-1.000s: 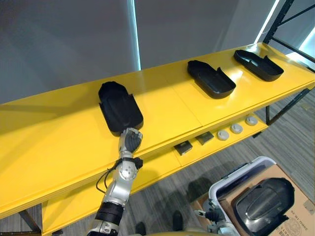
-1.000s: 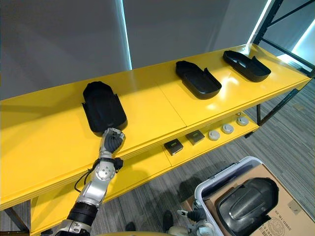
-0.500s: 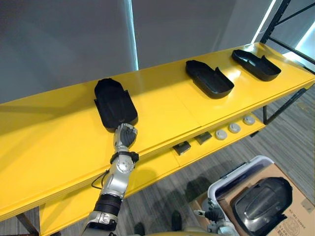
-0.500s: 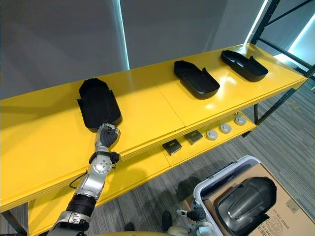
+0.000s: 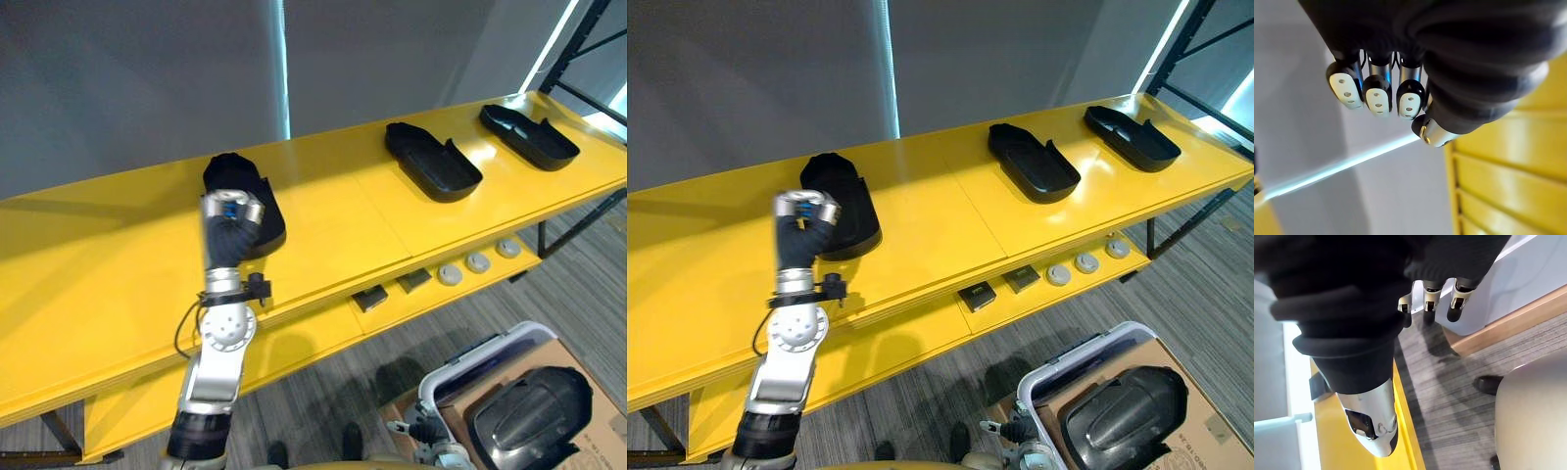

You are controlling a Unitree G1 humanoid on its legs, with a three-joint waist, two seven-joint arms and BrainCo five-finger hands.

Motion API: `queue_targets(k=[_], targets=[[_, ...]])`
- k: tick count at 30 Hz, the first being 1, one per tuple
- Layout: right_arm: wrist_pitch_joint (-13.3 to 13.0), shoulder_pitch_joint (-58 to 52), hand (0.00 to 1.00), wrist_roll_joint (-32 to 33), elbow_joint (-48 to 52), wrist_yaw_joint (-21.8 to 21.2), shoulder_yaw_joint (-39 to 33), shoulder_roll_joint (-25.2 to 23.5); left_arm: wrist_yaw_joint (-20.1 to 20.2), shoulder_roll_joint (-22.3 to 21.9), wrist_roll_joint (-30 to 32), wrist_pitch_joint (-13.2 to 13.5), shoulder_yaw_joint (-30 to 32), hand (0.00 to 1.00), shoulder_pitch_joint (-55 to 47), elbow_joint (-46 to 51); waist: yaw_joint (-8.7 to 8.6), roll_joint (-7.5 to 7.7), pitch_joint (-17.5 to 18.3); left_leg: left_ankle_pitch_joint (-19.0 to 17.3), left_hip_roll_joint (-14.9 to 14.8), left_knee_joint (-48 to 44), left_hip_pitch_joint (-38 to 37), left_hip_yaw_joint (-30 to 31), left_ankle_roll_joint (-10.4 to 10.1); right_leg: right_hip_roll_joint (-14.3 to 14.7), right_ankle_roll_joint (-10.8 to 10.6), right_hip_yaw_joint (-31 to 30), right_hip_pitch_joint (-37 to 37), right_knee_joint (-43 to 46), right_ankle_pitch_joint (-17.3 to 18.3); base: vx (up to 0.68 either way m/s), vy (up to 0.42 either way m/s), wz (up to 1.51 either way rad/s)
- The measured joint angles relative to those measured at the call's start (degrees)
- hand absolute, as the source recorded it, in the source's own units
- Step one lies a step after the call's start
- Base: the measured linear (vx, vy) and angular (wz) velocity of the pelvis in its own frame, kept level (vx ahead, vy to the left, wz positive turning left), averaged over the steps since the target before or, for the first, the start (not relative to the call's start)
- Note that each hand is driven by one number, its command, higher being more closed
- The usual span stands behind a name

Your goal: Walk over and take plastic housings, then place them on the shelf

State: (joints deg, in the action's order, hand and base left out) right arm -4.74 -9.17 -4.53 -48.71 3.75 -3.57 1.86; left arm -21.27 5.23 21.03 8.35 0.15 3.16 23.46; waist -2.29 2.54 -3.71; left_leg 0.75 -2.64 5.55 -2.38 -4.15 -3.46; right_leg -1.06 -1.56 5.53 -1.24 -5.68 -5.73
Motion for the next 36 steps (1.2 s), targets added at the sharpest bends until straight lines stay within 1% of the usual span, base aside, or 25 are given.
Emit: queue_targets(k=[1,2,3,4,6,7,8,9,11,12,15,16,17,18,19,21,22,23,25,26,29,30,32,36], targets=[[0.0,0.0,0.00,0.0,-0.1,0.0,-0.1,0.0,-0.6,-0.1,-0.9,0.9,3.1,1.00,-1.6,2.6,0.07,0.00,0.0,0.0,0.0,0.0,0.0,0.4,0.0,0.0,0.0,0.4,0.1,0.0,0.0,-0.01,0.002,0.22],[0.0,0.0,0.00,0.0,-0.3,0.0,-0.2,0.1,-1.9,-0.3,-3.4,2.1,7.7,1.00,-3.4,4.8,0.21,-0.01,0.0,0.0,0.0,0.0,0.0,1.1,0.0,0.0,0.1,1.0,0.6,0.0,0.2,-0.02,0.002,0.27],[0.0,0.1,0.00,0.0,-0.9,0.0,-0.3,0.5,-3.3,-0.8,-6.5,3.0,13.3,1.00,-5.0,5.6,0.65,-0.07,0.0,0.0,0.0,0.0,0.0,1.7,0.0,-0.1,0.0,1.5,1.2,0.0,0.5,-0.03,0.002,0.29],[0.0,0.2,0.00,0.1,-1.2,0.0,-0.6,0.6,-4.2,-1.0,-8.0,3.5,16.2,1.00,-5.9,5.6,0.90,-0.12,0.1,0.0,0.0,0.0,-0.1,2.1,0.0,-0.1,0.0,1.9,1.5,0.0,0.7,-0.05,-0.001,0.33],[0.1,-0.1,0.00,0.4,-2.2,0.0,-1.5,1.4,-7.4,-2.5,-12.7,4.2,27.3,1.00,-9.1,5.2,2.43,-0.13,0.1,-0.2,0.0,0.3,-0.1,3.1,-0.3,-0.1,0.1,3.0,2.0,0.0,1.1,-0.03,-0.004,0.28],[0.2,-0.3,0.00,0.4,-2.3,0.0,-1.8,1.4,-8.2,-3.0,-13.9,4.5,29.5,1.00,-10.0,4.9,3.09,-0.13,0.1,-0.2,0.0,0.3,0.0,3.3,-0.3,-0.1,0.1,3.2,2.0,0.0,1.2,-0.01,-0.007,0.26],[0.2,-0.4,0.00,0.4,-2.3,0.2,-3.0,1.5,-9.5,-3.6,-16.5,4.8,32.8,1.00,-12.3,3.6,3.49,-0.10,0.1,-0.2,0.0,0.3,0.1,4.2,-0.3,-0.2,0.2,4.1,2.3,0.0,1.3,0.00,-0.007,0.35],[0.3,-0.8,0.00,0.4,-2.2,0.4,-3.6,1.5,-10.3,-4.0,-18.3,4.8,34.5,1.00,-15.1,1.5,3.98,-0.12,0.1,-0.2,0.1,0.3,0.0,5.0,-0.3,-0.2,0.4,4.9,2.8,0.0,1.5,0.00,-0.007,0.37],[0.4,-1.3,0.00,0.5,-2.0,0.9,-3.9,1.5,-10.0,-5.2,-18.8,4.0,34.0,1.00,-19.0,-2.8,5.14,-0.09,0.4,-0.2,0.0,0.3,-0.1,5.6,-0.4,-0.2,0.5,5.7,3.1,0.7,2.2,0.00,-0.006,0.25],[0.4,-1.3,0.00,0.4,-1.6,1.0,-3.9,1.4,-9.7,-5.7,-19.0,3.4,33.8,1.00,-20.3,-4.4,5.16,-0.07,0.5,-0.3,-0.1,0.3,-0.2,5.6,-0.3,-0.3,0.3,6.0,3.1,1.0,2.5,0.00,-0.008,0.22],[0.9,-1.5,0.00,0.4,2.5,1.0,-3.7,0.7,-4.8,-7.9,-20.1,0.2,32.9,1.00,-24.8,-16.6,5.32,-0.03,1.4,-0.5,-0.4,0.0,-0.4,5.4,0.1,-0.3,0.5,6.8,3.0,2.3,3.4,0.00,-0.006,0.08],[0.9,-1.5,0.00,0.4,3.9,1.0,-3.4,0.5,-2.2,-8.4,-20.3,-1.5,31.9,1.00,-25.2,-22.6,5.62,-0.07,1.5,-0.6,-0.5,0.0,-0.7,5.1,0.2,-0.3,0.5,6.9,3.0,2.8,3.9,0.02,-0.011,-0.06],[1.0,-1.5,0.00,0.4,5.1,1.0,-3.4,0.3,-0.3,-8.7,-20.4,-2.5,31.1,1.00,-24.9,-29.4,6.16,-0.08,1.6,-0.7,-0.7,-0.1,-1.2,4.6,0.3,-0.3,0.3,6.8,3.0,3.6,4.3,0.01,-0.011,-0.05],[1.0,-1.5,0.00,0.4,5.8,0.9,-3.4,0.0,1.9,-8.7,-20.8,-3.6,30.7,0.00,-24.4,-36.0,6.18,-0.28,1.8,-0.7,-0.7,-0.1,-1.5,4.3,0.3,-0.3,0.3,6.8,3.1,4.0,4.7,0.01,-0.004,-0.05],[1.1,-1.5,0.00,0.4,6.0,0.9,-3.4,-0.2,3.0,-8.7,-21.3,-4.0,30.3,0.00,-24.3,-39.2,6.14,-0.40,2.0,-0.7,-0.8,-0.1,-1.6,4.1,0.3,-0.3,0.4,6.7,3.0,4.2,4.8,0.01,0.000,-0.04],[1.1,-1.5,0.00,0.5,6.3,0.9,-3.4,-0.8,5.9,-8.1,-21.4,-4.7,27.6,0.00,-23.6,-50.5,6.02,-0.42,2.5,-0.9,-0.8,0.0,-2.0,3.6,0.2,-0.3,0.4,6.3,3.1,4.6,5.2,0.02,0.006,-0.09],[1.1,-1.5,0.00,0.5,6.2,0.8,-3.4,-0.9,6.5,-8.1,-21.4,-4.9,26.6,0.00,-23.2,-53.6,6.02,-0.39,2.6,-0.9,-0.8,0.0,-2.2,3.4,0.2,-0.3,0.4,6.1,3.1,4.7,5.2,0.02,0.016,-0.17],[1.1,-1.2,0.00,0.5,5.2,0.7,-3.4,-0.9,7.9,-8.0,-21.2,-5.4,24.2,0.00,-22.3,-59.9,5.93,-0.43,2.5,-1.0,-0.8,0.0,-2.4,2.8,0.2,-0.3,0.4,5.5,3.0,4.6,5.2,0.01,0.015,-0.18],[1.1,-0.9,0.00,0.6,3.9,0.5,-3.4,-0.9,9.3,-8.0,-20.3,-5.6,21.9,0.00,-21.6,-64.0,5.48,-0.48,2.5,-0.9,-0.7,0.0,-2.5,2.5,0.1,-0.3,0.4,5.1,3.0,4.5,5.2,0.01,0.013,-0.12],[1.1,-0.7,0.00,0.7,2.6,0.4,-3.4,-0.9,10.0,-7.8,-20.1,-5.6,21.5,0.00,-21.1,-65.5,4.64,-0.53,2.5,-0.9,-0.7,0.0,-2.5,2.5,0.1,-0.3,0.4,5.1,3.0,4.5,5.2,0.01,0.005,-0.05],[1.3,-0.8,0.00,1.2,0.2,0.4,-3.9,-0.4,10.0,-5.6,-17.9,-5.6,20.3,0.00,-19.0,-68.7,4.05,-1.42,2.5,-0.9,-0.7,0.0,-2.6,2.2,0.0,-0.3,0.4,4.7,3.0,4.4,5.2,0.01,0.001,-0.05],[1.3,-0.8,0.00,1.3,0.1,0.5,-3.9,-0.2,10.0,-5.2,-17.5,-5.6,20.0,0.00,-18.2,-69.3,3.30,-1.67,2.5,-0.9,-0.7,0.0,-2.7,2.1,0.1,-0.3,0.4,4.4,3.0,4.4,5.2,0.00,0.004,-0.07],[1.3,-0.3,0.00,1.7,0.1,1.0,-3.9,-0.2,9.9,-4.6,-16.7,-5.6,19.2,0.00,-17.5,-69.5,3.02,-1.99,2.3,-0.9,-0.7,0.0,-3.0,1.6,0.0,-0.2,0.5,3.8,3.0,4.3,5.1,0.00,0.004,-0.16],[1.2,0.0,0.00,1.7,0.1,1.4,-4.9,0.0,9.9,-4.4,-15.5,-5.6,15.1,0.00,-16.0,-70.3,2.99,-2.75,1.8,-1.3,-0.7,-0.1,-3.2,0.8,-0.2,0.0,0.5,3.0,3.1,3.7,4.8,0.00,0.000,-0.12]])
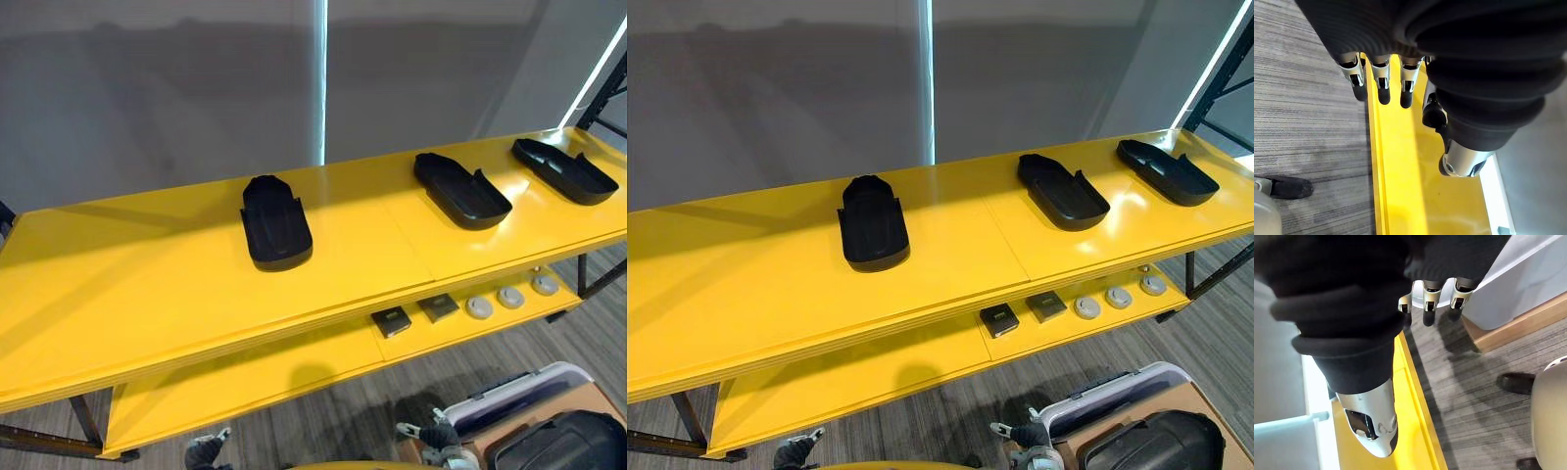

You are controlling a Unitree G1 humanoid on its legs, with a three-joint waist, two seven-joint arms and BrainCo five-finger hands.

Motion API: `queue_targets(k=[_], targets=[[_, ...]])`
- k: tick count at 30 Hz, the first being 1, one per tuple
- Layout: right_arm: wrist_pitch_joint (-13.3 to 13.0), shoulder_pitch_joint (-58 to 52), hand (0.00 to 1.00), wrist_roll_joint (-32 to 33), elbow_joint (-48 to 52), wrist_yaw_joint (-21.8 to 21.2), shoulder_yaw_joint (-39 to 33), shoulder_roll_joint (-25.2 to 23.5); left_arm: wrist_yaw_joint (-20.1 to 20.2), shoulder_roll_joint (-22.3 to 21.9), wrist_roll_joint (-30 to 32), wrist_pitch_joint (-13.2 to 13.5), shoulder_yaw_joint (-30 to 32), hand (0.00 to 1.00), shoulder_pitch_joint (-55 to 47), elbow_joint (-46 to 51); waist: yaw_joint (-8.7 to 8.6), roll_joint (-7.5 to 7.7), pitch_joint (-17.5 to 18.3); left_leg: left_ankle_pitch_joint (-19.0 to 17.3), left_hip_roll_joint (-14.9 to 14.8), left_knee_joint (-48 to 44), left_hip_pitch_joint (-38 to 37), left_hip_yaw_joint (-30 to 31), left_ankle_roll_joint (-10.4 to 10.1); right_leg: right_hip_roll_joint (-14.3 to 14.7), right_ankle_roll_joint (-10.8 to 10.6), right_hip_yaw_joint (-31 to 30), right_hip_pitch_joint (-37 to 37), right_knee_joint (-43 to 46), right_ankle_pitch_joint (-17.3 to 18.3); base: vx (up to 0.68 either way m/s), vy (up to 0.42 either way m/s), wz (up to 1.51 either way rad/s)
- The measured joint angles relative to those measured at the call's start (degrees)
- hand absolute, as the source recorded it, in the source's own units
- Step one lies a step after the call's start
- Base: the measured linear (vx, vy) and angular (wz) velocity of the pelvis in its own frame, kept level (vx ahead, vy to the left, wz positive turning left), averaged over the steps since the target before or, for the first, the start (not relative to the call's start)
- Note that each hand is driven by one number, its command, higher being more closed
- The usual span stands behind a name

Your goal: Walk over and take plastic housings, then place them on the shelf

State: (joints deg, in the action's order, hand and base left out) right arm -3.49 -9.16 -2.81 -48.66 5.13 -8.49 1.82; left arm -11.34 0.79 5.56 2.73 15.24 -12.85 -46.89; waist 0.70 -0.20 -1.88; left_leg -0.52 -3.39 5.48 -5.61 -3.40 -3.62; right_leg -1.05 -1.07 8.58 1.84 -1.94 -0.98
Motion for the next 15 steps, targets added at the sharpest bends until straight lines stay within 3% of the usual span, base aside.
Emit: queue_targets(k=[4,10,13,15], targets=[[0.0,0.4,0.00,0.1,0.0,0.2,0.0,0.3,-0.1,0.1,1.0,0.0,-1.7,0.00,0.5,0.0,-0.07,0.01,-0.5,-0.3,-0.1,-0.1,-0.2,-0.4,-0.1,0.2,0.0,-0.7,0.0,-0.1,0.0,0.02,-0.004,-0.08],[-0.2,1.7,0.00,0.5,1.2,1.4,0.0,0.6,-0.2,-0.2,1.9,0.0,-3.2,0.00,2.1,0.2,0.03,-0.53,-2.9,-6.8,-0.5,-11.9,3.9,-1.4,0.0,0.4,-0.1,-3.8,-1.8,2.4,0.7,0.00,0.016,-0.25],[-0.2,3.6,0.00,0.5,1.5,1.4,0.0,0.7,-0.4,-0.6,1.9,0.0,-3.7,0.00,3.2,0.8,0.10,-0.53,-3.1,-8.7,0.2,-14.3,6.0,1.7,0.3,0.9,-0.3,-7.8,-5.6,5.0,0.7,-0.01,0.026,-0.62],[-0.2,4.1,0.00,0.4,4.8,1.5,0.0,0.2,-0.4,-1.1,1.8,0.0,-3.8,0.00,4.2,2.0,0.09,-0.01,-4.4,-10.1,0.3,-16.4,6.0,-1.2,0.9,1.1,-0.7,-11.3,-7.3,7.2,0.4,-0.04,0.066,-0.94]])
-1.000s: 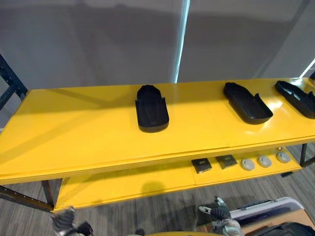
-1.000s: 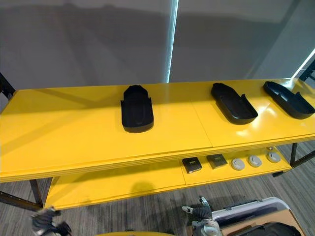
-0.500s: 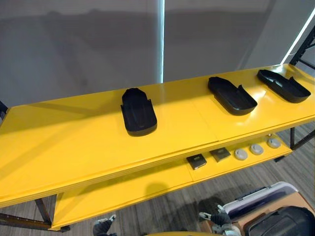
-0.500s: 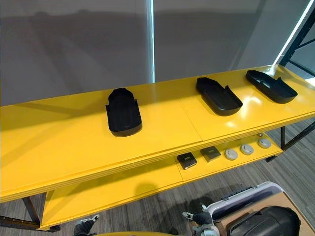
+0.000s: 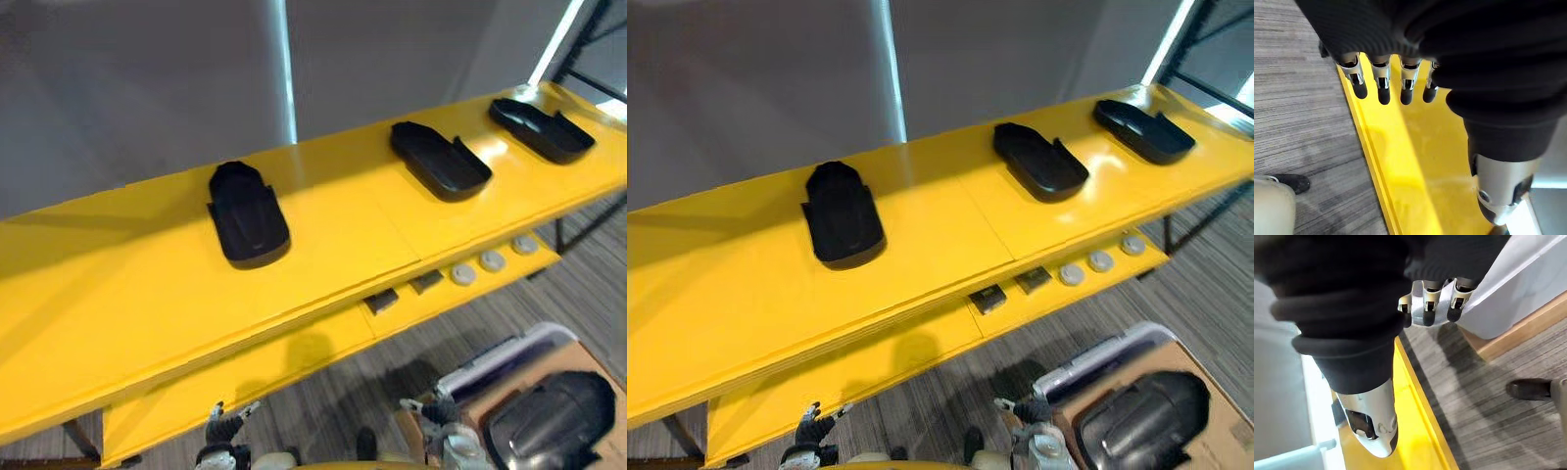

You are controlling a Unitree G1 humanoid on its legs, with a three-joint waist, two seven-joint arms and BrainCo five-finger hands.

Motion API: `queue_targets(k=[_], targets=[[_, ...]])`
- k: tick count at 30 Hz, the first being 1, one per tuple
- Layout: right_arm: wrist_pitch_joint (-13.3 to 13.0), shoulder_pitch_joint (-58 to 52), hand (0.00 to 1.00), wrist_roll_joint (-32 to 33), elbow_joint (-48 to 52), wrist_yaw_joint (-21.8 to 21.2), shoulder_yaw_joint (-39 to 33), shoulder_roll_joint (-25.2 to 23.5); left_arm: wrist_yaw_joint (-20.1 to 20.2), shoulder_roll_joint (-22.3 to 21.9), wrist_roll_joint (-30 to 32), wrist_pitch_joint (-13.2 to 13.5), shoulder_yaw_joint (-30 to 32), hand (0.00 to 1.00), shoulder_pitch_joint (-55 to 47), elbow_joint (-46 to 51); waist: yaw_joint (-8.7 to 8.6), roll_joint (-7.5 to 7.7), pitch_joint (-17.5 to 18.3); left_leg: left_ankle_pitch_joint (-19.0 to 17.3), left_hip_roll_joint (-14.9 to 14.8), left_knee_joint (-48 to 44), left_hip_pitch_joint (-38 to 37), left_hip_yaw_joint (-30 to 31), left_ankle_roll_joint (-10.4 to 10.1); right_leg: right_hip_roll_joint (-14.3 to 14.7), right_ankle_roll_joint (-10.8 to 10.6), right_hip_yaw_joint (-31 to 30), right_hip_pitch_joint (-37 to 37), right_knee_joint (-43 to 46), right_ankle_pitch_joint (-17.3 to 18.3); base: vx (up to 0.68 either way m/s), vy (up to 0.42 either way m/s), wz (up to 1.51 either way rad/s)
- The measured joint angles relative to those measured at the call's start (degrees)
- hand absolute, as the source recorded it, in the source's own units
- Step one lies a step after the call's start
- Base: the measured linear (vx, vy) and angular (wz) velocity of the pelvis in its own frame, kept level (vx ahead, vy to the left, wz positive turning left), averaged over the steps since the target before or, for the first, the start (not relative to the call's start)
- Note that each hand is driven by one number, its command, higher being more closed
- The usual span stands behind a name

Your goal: Walk over and take plastic housings, then place them on the shelf

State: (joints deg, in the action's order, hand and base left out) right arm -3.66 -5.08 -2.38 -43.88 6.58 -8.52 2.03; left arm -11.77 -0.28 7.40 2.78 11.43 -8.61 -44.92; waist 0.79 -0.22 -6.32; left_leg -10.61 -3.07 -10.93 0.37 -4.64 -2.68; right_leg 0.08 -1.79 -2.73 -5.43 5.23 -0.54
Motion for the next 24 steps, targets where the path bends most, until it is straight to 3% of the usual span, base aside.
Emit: queue_targets(k=[4,5,7,8,9,11,14,16,17,18,20,22,24], targets=[[-0.1,2.2,0.00,-0.2,2.6,0.1,0.1,-1.0,-0.7,-0.4,0.0,0.3,0.0,0.00,2.0,1.9,0.05,0.87,-1.9,-3.4,-0.1,-5.8,1.6,-5.3,1.6,1.0,-1.9,-7.3,-3.2,2.0,-1.6,-0.14,0.115,-1.17],[0.0,3.6,0.00,-0.5,2.7,0.6,0.4,-1.3,-0.9,-0.3,0.0,0.5,0.0,0.00,2.9,2.5,0.19,1.16,-2.8,-4.3,-0.9,-7.4,2.4,-10.0,2.9,1.0,-3.1,-9.8,-4.9,1.0,-3.6,-0.24,0.116,-1.27],[0.1,3.9,0.00,-0.5,2.6,0.9,0.1,-1.6,-0.9,-0.8,0.0,0.5,0.0,0.00,3.2,2.7,-0.02,0.55,-3.8,-4.9,-1.4,-8.3,3.4,-15.1,4.2,-1.7,-2.0,-2.1,-7.5,3.5,-2.8,-0.26,0.112,-1.35],[0.3,3.3,0.00,-0.6,2.5,0.9,0.3,-1.6,-0.9,-1.3,0.0,0.4,0.1,0.00,3.3,2.7,0.29,0.66,-3.8,-4.9,-2.4,-8.2,3.1,-18.2,4.5,-3.6,-0.8,5.1,-9.1,9.4,-1.1,-0.21,0.115,-1.28],[0.3,2.7,0.00,-0.6,2.1,0.9,0.3,-1.6,-0.9,-1.2,0.0,0.3,0.4,0.00,2.6,2.6,0.36,-0.54,-4.4,-4.7,-3.5,-7.6,1.9,-20.5,4.5,-4.5,0.1,9.9,-8.8,14.9,1.4,-0.17,0.128,-1.24],[0.4,1.8,0.00,-0.6,1.9,0.9,0.4,-1.6,-0.9,-0.7,0.0,0.3,0.4,0.00,1.5,2.4,0.10,-0.64,-4.3,-4.1,-4.7,-6.7,0.8,-24.0,4.2,-5.3,-0.1,12.3,-7.1,19.7,5.7,-0.10,0.055,-0.98],[0.3,2.9,0.00,-0.7,-2.0,0.9,0.6,-0.7,-0.8,0.6,0.0,0.2,0.4,0.00,0.8,0.7,0.33,-0.02,-3.8,-2.6,-6.2,-5.7,1.2,-29.5,2.8,-8.0,-0.1,18.5,-1.9,16.9,9.9,-0.09,-0.099,-1.09],[0.4,5.5,0.00,-0.7,-4.9,1.0,1.9,0.6,-0.8,1.8,-0.1,0.1,0.6,0.00,0.9,-1.1,0.46,0.93,-3.0,-1.6,-6.6,-5.8,2.1,-31.9,1.9,-10.1,-0.5,25.4,-0.5,10.4,9.6,-0.05,-0.176,-1.09],[0.4,6.0,0.00,-0.8,-5.5,1.0,2.7,1.7,-0.7,1.6,-0.1,0.0,0.4,0.00,1.0,-1.6,0.08,0.14,-2.8,-0.1,-6.9,-4.2,2.2,-30.9,1.2,-10.2,0.2,29.1,-0.1,8.4,9.4,0.00,-0.276,-0.99],[0.4,6.2,0.00,-1.4,-5.5,1.0,2.8,3.0,-0.8,0.8,-0.1,0.0,0.4,0.00,0.8,-1.8,0.20,-0.97,-2.4,0.9,-7.0,-1.9,1.8,-30.2,-0.1,-9.7,-0.1,32.5,0.6,5.9,8.2,0.02,-0.215,-0.69],[0.4,6.3,0.00,-1.9,-6.0,0.9,2.7,3.6,-0.7,0.6,-0.1,0.0,0.4,0.00,0.9,-2.7,0.31,-1.70,-2.1,1.7,-8.9,-1.2,1.0,-30.0,-1.4,-5.4,0.5,29.5,2.8,-0.4,3.4,0.05,-0.223,-0.77],[0.4,6.4,0.00,-2.5,-6.2,0.9,2.7,3.4,-0.7,1.0,-0.1,-0.1,0.4,0.00,0.8,-3.0,0.58,-1.67,-2.1,1.3,-11.3,-2.4,-0.1,-30.1,-2.2,-2.4,1.8,26.7,3.7,-3.2,2.1,0.09,-0.244,-0.93],[0.4,6.1,0.00,-2.4,-6.2,1.0,2.7,3.8,-0.7,0.9,-0.2,-0.1,0.0,0.00,1.0,-3.1,0.32,-1.66,-2.2,0.6,-15.0,-9.2,0.4,-29.8,-2.8,-0.3,2.5,24.1,5.1,-4.3,2.1,0.11,-0.211,-0.77]])
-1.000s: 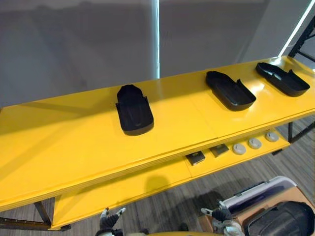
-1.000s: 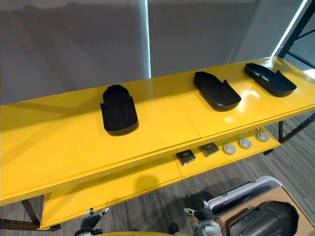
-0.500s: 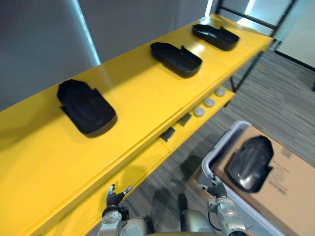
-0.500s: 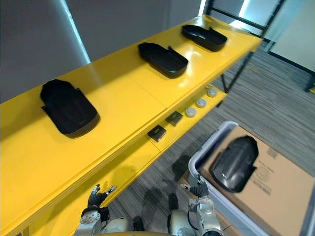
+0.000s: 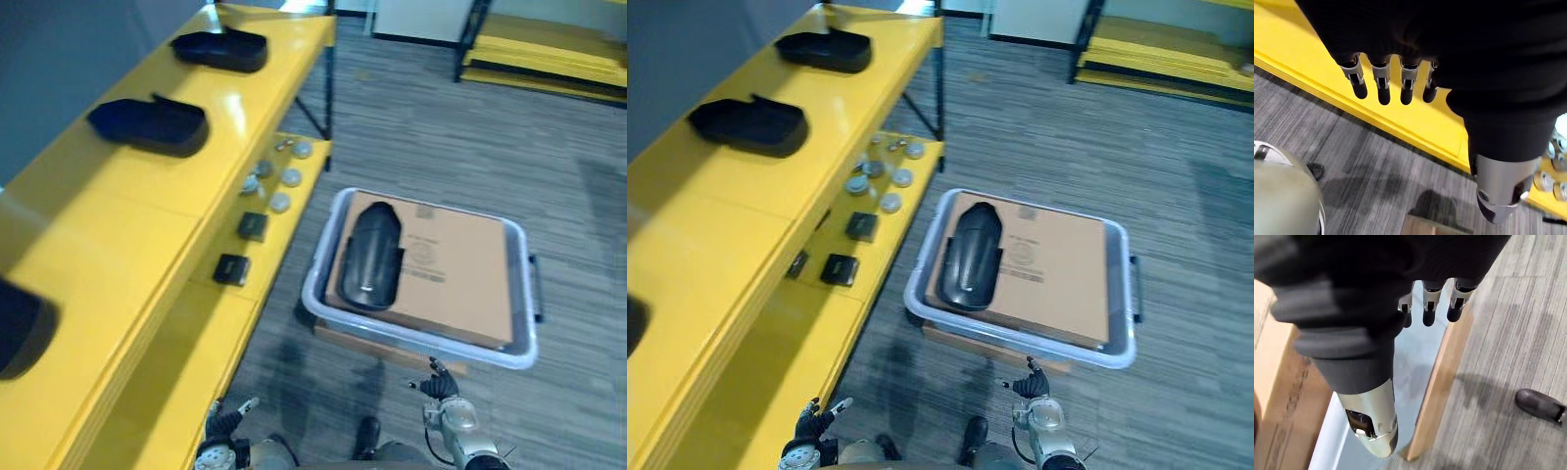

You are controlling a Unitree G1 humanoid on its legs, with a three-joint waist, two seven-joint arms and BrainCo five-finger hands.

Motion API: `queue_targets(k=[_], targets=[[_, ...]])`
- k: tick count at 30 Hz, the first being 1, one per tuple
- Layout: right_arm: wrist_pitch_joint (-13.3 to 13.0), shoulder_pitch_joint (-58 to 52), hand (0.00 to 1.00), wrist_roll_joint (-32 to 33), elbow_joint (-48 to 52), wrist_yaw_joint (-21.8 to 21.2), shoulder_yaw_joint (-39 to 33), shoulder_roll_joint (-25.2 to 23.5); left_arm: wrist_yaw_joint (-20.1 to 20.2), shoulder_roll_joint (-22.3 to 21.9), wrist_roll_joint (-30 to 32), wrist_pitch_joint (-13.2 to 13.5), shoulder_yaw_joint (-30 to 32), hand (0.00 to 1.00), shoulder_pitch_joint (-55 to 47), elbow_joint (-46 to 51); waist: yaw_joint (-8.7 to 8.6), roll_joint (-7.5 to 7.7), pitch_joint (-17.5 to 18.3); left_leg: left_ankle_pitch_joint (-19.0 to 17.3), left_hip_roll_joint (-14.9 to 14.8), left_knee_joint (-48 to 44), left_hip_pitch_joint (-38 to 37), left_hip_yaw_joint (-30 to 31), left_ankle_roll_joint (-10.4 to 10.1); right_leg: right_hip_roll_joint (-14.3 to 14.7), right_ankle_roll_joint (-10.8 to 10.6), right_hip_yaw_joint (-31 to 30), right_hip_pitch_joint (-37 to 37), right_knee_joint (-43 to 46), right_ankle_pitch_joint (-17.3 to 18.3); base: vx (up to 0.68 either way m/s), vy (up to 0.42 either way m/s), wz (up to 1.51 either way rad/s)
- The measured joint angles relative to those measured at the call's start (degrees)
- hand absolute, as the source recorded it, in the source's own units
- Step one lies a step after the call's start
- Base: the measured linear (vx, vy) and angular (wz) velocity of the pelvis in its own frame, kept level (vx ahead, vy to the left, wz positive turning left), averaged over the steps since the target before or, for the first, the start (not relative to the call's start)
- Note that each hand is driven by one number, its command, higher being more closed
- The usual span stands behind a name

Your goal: Walk over and take plastic housings, then place them on the shelf

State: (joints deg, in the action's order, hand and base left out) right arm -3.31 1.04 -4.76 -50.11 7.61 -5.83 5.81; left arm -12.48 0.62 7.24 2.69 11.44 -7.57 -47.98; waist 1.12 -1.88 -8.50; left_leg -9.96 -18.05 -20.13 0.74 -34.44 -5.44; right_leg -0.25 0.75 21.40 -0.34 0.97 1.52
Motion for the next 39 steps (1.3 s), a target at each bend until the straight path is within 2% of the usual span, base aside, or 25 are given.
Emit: queue_targets(k=[2,3,4,6,7,8,9,12,14,17,24,28,32,35,39], targets=[[-0.1,-0.3,0.00,0.3,0.0,0.2,0.0,0.4,0.0,-0.7,0.0,0.0,-0.3,0.00,0.8,0.1,0.00,-0.13,-0.4,-0.5,-2.2,-9.0,2.5,3.4,0.6,0.5,0.9,-2.7,1.5,-0.1,0.5,0.08,-0.100,-0.75],[-0.1,-0.2,0.00,0.8,0.0,0.5,-0.2,1.1,0.1,-1.5,0.0,0.1,-0.9,0.00,1.1,0.1,-0.02,-0.10,-0.8,-1.8,-0.5,-11.2,4.0,9.9,0.7,0.2,1.0,-4.7,1.9,0.0,0.5,0.06,-0.012,-0.85],[-0.1,-0.2,0.00,0.9,0.0,0.9,-0.4,1.4,0.1,-1.8,0.0,0.1,-1.3,0.00,1.2,0.1,0.02,-0.34,-0.9,-2.6,1.1,-10.9,4.4,12.9,0.5,0.0,1.0,-5.8,2.1,0.0,0.5,0.06,0.064,-0.92],[-0.1,-0.4,0.00,2.0,0.0,1.2,-2.4,1.3,0.1,-2.1,-0.2,0.1,-3.0,0.00,1.3,0.2,-0.02,-0.47,-1.2,-3.3,7.8,-4.3,5.5,22.2,-0.2,-1.5,0.9,-9.8,2.1,0.7,0.5,0.07,0.105,-0.87],[-0.1,-0.4,0.00,2.1,-0.2,1.3,-2.7,1.1,0.1,-2.1,-0.3,0.1,-3.1,0.00,1.4,0.2,-0.02,-0.50,-1.3,-3.2,9.2,-1.7,5.6,24.3,-0.5,-1.8,0.8,-10.5,2.1,0.9,0.5,0.05,0.140,-0.77],[-0.1,-0.7,0.00,2.5,-0.2,1.5,-2.8,1.3,0.1,-2.2,-0.6,0.1,-3.2,0.00,1.4,0.2,0.02,-1.17,-1.1,-1.4,10.7,3.7,5.4,28.2,-0.6,-1.4,-0.2,-11.5,2.1,0.8,0.4,0.04,0.226,-0.71],[-0.1,-0.8,0.00,2.5,-0.5,2.0,-2.9,1.0,0.1,-1.7,-0.6,0.0,-3.3,0.00,1.5,0.1,0.19,-2.04,-1.3,0.7,10.6,3.8,5.2,28.5,1.6,-1.1,-1.4,-13.0,2.4,0.8,0.5,0.05,0.227,-0.65],[-0.1,-2.2,0.00,3.2,-0.3,2.3,-3.6,-1.2,0.0,-0.1,-1.1,0.0,-3.4,0.00,1.7,0.2,-0.25,-0.03,-1.2,1.1,12.5,6.6,3.3,27.2,2.3,-3.1,-2.9,-13.9,2.9,0.6,0.5,0.07,0.158,-0.17],[-0.1,-3.2,0.00,4.3,-0.3,2.3,-4.2,-1.6,0.0,0.7,-1.1,0.0,-3.3,0.00,1.8,0.2,-0.17,0.95,-0.7,2.1,14.5,9.6,1.6,26.2,3.7,-4.8,-4.3,-14.4,3.2,-0.3,0.4,0.06,0.115,-0.06],[-0.1,-3.1,0.00,5.4,-0.2,2.8,-6.0,-1.6,-0.1,1.1,-1.2,0.0,-2.9,0.00,1.2,0.2,-0.22,0.90,-0.6,2.7,16.3,12.0,-0.3,25.4,4.6,-6.0,-5.4,-15.2,4.1,-1.5,-0.1,0.07,0.099,-0.10],[-0.2,-4.0,0.00,7.4,4.5,6.1,-13.0,-2.1,-0.3,2.1,-1.1,-0.1,-2.2,0.00,0.0,0.2,-0.22,1.37,0.1,3.0,16.9,14.1,-2.6,24.9,5.1,-6.4,-5.9,-15.3,5.2,-1.6,-0.4,0.03,0.040,-0.05],[-0.2,-7.4,0.00,7.0,17.8,9.1,-17.8,-1.9,-0.3,1.7,-1.1,-0.3,-1.9,0.00,-1.9,0.7,-0.34,1.70,1.2,3.5,17.2,15.2,-3.4,24.7,5.4,-6.5,-6.0,-15.5,5.3,-1.5,-0.6,-0.02,0.012,-0.05],[-0.1,-8.0,0.00,4.1,28.2,11.6,-20.2,-1.7,-0.2,1.7,-1.1,-0.3,-1.8,0.00,-2.9,0.7,-0.43,2.94,2.2,4.9,17.9,17.5,-4.1,24.8,5.6,-6.9,-6.0,-15.6,5.0,-1.8,-0.6,-0.06,0.003,-0.02],[-0.2,-7.8,0.00,1.7,39.7,12.5,-19.7,-1.2,-0.2,1.7,-1.1,-0.3,-1.8,0.00,-3.1,0.7,-0.43,3.14,2.3,6.1,18.4,19.9,-5.1,25.0,5.7,-7.1,-6.4,-15.5,4.8,-2.2,-1.0,-0.10,0.010,0.00],[-0.8,-7.1,0.00,-1.1,49.4,12.1,-13.8,-0.2,-0.1,2.0,-1.0,-0.1,-1.8,0.00,-3.7,1.5,-0.44,3.59,2.6,7.3,18.6,21.5,-5.2,25.4,5.9,-7.2,-6.4,-15.3,4.3,-2.4,-1.4,-0.05,0.002,0.03]])
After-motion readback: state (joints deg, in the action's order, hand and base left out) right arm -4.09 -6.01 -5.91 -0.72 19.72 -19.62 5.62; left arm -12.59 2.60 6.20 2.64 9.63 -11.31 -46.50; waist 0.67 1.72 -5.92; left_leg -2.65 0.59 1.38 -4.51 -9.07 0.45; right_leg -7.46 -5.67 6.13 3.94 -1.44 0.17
